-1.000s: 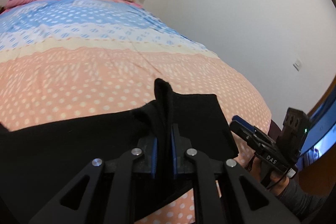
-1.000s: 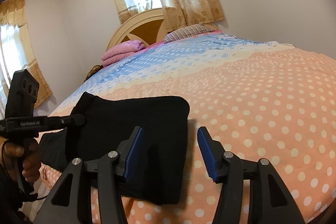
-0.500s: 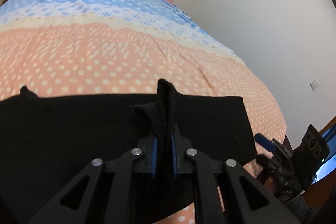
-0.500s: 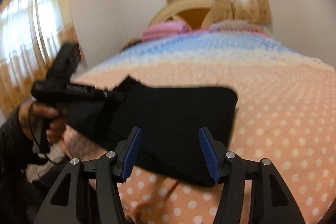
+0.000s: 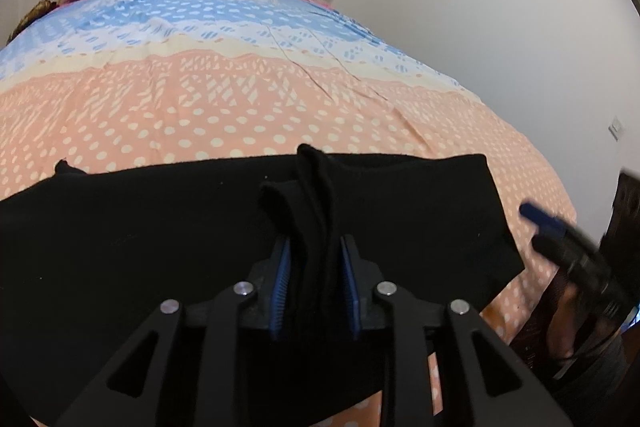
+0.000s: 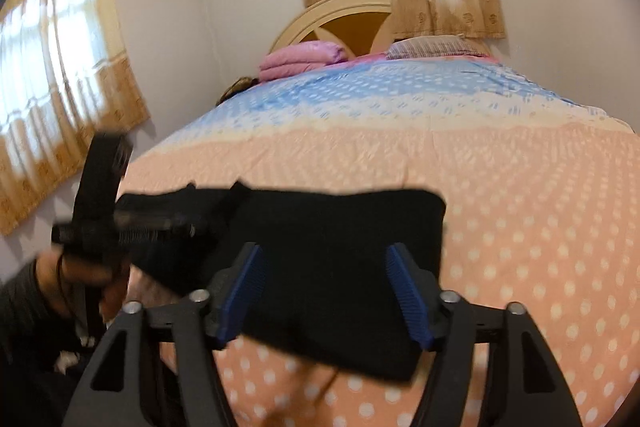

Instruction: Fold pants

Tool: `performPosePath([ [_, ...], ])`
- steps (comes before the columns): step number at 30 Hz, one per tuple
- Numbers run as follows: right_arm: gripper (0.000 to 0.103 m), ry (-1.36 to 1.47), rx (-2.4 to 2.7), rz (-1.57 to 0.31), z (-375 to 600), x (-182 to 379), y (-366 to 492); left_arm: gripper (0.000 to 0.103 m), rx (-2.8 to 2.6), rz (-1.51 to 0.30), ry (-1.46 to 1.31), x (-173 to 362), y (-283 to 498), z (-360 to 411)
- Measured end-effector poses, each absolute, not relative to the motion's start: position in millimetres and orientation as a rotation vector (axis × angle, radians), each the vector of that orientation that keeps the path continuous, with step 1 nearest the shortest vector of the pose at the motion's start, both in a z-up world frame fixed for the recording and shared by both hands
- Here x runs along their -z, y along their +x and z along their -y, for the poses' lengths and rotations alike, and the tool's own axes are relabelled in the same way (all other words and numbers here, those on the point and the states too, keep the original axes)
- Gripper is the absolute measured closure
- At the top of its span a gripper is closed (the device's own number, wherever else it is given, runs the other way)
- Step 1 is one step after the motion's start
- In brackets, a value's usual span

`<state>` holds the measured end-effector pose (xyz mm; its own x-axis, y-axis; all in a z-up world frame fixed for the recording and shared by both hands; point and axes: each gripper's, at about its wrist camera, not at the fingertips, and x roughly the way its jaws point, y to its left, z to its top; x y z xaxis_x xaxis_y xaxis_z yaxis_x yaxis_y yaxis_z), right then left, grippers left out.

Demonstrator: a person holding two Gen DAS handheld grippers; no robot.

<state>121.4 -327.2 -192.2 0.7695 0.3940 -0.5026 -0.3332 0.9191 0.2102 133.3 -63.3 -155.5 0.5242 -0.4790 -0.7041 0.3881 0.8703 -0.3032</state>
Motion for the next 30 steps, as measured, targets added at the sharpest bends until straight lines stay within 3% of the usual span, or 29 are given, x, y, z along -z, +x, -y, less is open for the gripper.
performPosePath([
  [6,0.034,0.196,-0.309,-0.725,333.6,223.9,165.4,0.074,0.526,-0.872,-0.12,156.1,132.0,62.0],
  [11,0.034,0.116,-0.312,-0.658,324.1,216.6,151.1,0.073,0.535,-0.865,-0.131,156.8,129.9,61.0],
  [14,0.034,0.159,-0.289,-0.637,323.2,209.8,146.3,0.061,0.542,-0.864,-0.129,154.8,127.6,59.5],
  [19,0.034,0.097,-0.357,-0.597,287.0,198.2,142.7,0.022,0.483,-0.815,-0.064,144.2,112.6,53.2],
  [23,0.034,0.038,-0.402,-0.618,248.8,203.5,149.4,0.019,0.477,-0.782,-0.039,132.0,101.2,35.6],
  [27,0.034,0.017,-0.493,-0.627,216.8,208.0,151.2,0.007,0.361,-0.726,0.013,122.0,94.3,-4.2],
  [30,0.034,-0.042,-0.538,-0.63,192.2,213.1,149.5,0.007,0.255,-0.715,0.018,120.3,94.6,-49.2],
])
